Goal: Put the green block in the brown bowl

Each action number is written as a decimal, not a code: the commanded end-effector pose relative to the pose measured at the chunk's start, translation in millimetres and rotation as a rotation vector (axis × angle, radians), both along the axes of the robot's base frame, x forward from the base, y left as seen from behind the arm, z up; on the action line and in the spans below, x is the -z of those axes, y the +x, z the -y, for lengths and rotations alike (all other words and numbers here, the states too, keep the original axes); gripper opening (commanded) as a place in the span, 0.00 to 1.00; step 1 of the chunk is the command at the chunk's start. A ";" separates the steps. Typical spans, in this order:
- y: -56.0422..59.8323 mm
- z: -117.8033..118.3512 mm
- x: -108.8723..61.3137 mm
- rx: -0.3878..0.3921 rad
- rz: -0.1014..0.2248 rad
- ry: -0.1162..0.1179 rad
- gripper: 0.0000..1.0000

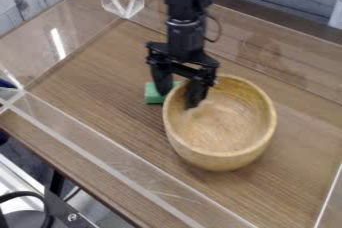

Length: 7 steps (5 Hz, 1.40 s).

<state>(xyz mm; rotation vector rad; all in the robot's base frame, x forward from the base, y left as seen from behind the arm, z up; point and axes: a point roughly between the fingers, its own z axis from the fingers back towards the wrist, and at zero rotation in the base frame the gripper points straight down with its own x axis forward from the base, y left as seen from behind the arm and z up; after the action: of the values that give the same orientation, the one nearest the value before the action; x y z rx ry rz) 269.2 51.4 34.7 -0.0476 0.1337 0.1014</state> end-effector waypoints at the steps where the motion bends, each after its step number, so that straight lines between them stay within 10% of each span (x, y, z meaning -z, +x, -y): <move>1: 1.1 -17.4 -19.1 -0.027 0.065 0.015 1.00; 7: 2.6 8.4 -31.3 0.022 0.094 -0.011 1.00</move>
<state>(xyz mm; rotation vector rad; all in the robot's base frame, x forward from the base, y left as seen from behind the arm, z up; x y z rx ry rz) 265.7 42.7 51.6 -0.0703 0.0954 0.0808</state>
